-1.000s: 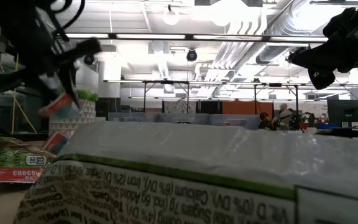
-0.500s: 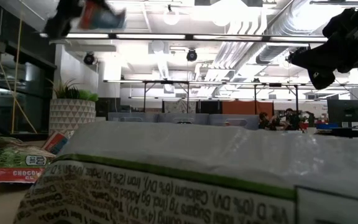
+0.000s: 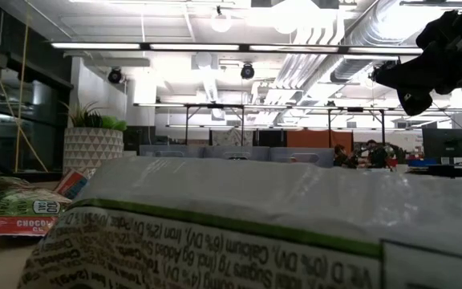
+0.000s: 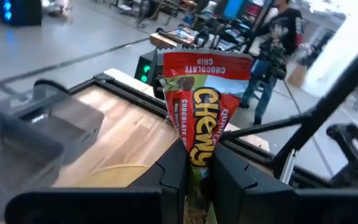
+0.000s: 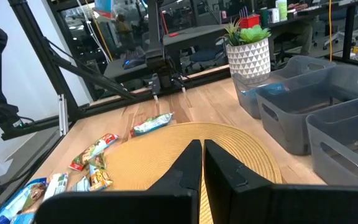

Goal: Pick and place Granola Bars by type
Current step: Put the red granola bar into the left black bin

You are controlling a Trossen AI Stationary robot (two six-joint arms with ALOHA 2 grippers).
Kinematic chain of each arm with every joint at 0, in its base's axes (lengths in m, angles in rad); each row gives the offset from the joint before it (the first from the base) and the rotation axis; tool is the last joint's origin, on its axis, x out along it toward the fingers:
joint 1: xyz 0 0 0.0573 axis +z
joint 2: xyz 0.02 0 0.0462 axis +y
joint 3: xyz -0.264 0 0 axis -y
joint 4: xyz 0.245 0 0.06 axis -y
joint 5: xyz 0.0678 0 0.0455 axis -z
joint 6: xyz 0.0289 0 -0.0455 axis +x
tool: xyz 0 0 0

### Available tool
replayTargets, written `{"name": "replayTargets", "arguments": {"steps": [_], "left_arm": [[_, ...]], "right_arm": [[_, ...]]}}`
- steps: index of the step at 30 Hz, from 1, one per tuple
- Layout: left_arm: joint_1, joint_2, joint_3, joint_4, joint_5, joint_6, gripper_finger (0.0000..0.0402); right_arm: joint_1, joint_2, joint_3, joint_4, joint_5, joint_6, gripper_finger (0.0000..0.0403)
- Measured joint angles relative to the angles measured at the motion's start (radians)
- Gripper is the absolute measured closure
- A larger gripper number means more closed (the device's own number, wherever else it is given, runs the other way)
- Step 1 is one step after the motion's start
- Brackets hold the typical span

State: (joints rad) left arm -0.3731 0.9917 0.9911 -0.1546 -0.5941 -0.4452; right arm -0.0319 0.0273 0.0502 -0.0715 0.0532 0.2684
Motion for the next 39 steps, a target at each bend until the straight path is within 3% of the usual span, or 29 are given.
{"name": "replayTargets", "arguments": {"steps": [7,13,19,27,33,39], "left_arm": [[0.000,0.000,0.000,0.025,-0.076,0.045,0.0353],[0.056,-0.019,0.000,0.146,-0.162,0.189,0.0353],[0.260,-0.029,-0.001,0.192,0.063,0.243,0.0353],[0.633,-0.026,-0.001,0.198,0.361,0.195,0.0353],[0.875,0.003,-0.001,0.182,0.516,0.000,0.0353],[0.988,0.108,-0.001,0.136,0.607,-0.192,0.0353]], "right_arm": [[0.000,0.000,0.000,-0.001,0.000,0.000,0.0402],[0.000,0.000,0.000,0.002,0.000,0.000,0.0402],[0.000,0.000,0.000,0.001,0.000,0.000,0.0402],[0.000,0.000,0.000,0.001,0.000,0.000,0.0402],[0.000,0.000,0.000,0.002,0.000,0.000,0.0402],[0.000,0.000,0.000,0.002,0.000,0.000,0.0402]]}}
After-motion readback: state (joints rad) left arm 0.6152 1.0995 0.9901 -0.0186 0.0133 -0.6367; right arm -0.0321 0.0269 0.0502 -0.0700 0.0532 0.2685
